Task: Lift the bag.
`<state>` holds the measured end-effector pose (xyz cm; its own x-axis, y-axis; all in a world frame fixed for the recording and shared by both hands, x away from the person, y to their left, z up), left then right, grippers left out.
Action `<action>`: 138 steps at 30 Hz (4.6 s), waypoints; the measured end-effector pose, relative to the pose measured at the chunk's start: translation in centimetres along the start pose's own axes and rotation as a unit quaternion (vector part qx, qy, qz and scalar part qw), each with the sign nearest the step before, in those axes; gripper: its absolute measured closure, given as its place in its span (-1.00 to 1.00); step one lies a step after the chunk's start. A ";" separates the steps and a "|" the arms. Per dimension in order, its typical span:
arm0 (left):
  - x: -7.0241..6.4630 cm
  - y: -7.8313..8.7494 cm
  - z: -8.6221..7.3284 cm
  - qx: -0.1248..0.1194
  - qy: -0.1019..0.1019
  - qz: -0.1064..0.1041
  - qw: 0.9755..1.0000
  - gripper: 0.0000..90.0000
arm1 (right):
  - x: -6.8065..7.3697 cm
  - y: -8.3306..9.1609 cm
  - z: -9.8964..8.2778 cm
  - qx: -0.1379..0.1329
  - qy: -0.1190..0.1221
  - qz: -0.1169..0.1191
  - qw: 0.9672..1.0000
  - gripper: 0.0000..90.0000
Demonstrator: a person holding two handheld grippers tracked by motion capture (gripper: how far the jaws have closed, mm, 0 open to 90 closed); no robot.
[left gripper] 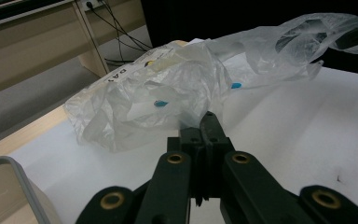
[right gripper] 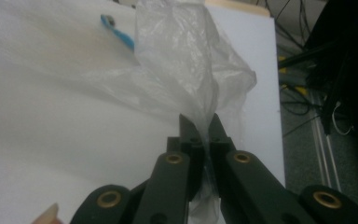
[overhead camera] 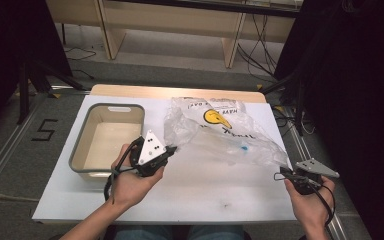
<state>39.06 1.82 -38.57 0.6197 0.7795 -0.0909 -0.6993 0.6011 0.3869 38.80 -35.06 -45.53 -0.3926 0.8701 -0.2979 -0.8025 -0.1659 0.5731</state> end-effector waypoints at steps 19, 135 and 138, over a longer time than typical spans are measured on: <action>1.7 -0.3 -0.3 -0.009 0.021 0.015 1.000 0.99 | -0.9 1.9 4.9 -0.121 0.031 -0.074 0.989 1.00; -0.4 3.5 11.6 -0.203 -0.011 0.003 0.979 0.99 | -2.9 5.5 10.4 -0.216 0.018 -0.123 0.968 1.00; 0.0 3.1 11.6 -0.200 -0.008 0.007 0.980 0.99 | -2.9 5.4 10.4 -0.215 0.018 -0.122 0.969 1.00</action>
<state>40.99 1.66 -26.73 0.6128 0.7869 -0.0724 -0.7891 0.6143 -0.0023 40.24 -33.62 -33.60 -0.1768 0.8924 -0.4152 -0.9833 -0.1418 0.1140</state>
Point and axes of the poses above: each handheld gripper's, and its own axes: y roughly backward along the jaws, z roughly out of its top, x roughly to its left, the point moved 8 cm from there along -y, roughly forward along the jaws, and after that the axes turned 14 degrees about y, right-handed, at the moved point
